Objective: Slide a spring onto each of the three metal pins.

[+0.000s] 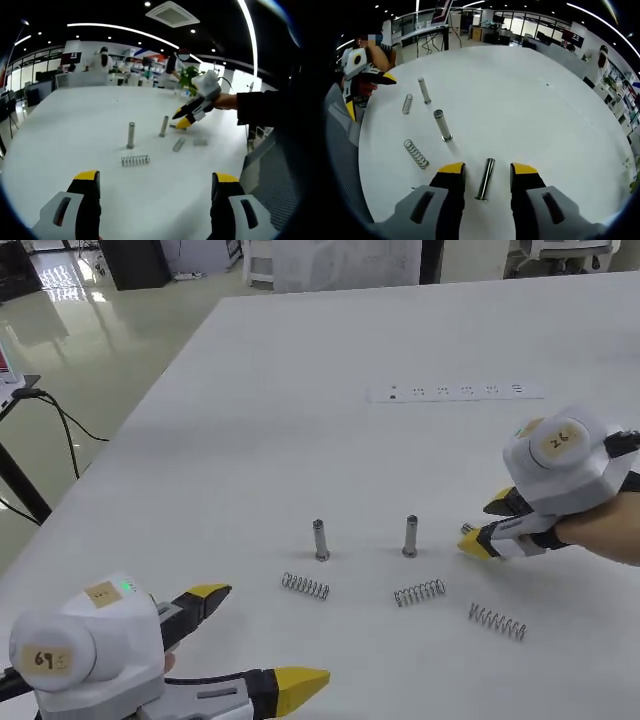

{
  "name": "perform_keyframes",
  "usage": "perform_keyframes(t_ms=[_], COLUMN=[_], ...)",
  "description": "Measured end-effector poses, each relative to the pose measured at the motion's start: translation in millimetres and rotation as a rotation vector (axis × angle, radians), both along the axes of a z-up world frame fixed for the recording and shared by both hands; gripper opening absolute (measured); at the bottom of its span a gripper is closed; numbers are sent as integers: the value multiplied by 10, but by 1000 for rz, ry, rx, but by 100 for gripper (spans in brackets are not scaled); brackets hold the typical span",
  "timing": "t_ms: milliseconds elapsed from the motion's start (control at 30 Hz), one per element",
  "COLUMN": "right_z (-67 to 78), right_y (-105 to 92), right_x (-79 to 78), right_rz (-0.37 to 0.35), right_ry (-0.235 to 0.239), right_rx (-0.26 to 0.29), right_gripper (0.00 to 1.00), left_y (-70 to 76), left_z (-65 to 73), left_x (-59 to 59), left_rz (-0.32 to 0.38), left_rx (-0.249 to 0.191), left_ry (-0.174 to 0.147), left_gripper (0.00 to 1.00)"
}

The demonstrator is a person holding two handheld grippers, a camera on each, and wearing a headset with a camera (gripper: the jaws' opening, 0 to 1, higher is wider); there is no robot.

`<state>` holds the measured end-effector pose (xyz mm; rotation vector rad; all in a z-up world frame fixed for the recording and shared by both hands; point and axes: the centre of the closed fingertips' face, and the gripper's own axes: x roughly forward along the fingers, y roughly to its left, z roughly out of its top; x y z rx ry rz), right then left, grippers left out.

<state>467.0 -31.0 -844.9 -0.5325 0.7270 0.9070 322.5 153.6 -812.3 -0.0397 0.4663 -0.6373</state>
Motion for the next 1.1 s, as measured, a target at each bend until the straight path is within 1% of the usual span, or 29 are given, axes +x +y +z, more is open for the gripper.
perform_keyframes(t_ms=[300,533,667,733,833,933,1100], right_z=[-52,-97,-128,-145,-148,-155,-156], right_y=[8,12,11,15,24,35,59], right_x=[21,36,32,45,68,62,62], right_rz=[-12,-28,-33,-43,-54,-59,-54], right_ry=[22,45,57,67,67,76,76], right_rx=[-5,-7,-9,-1,-3,-4,-9], right_gripper=[24,19,18,17,15,11,9], left_y=[-1,7,10,13,15,15,13], left_z=[-4,-8,-10,-13,-20,-22,-28], left_x=[0,4,5,4,2,-2,-10], left_rz=[1,3,5,5,3,3,1], left_rx=[2,1,1,2,3,3,5], left_ry=[2,4,4,5,7,8,10], left_gripper=[89,88,88,88,88,88,87])
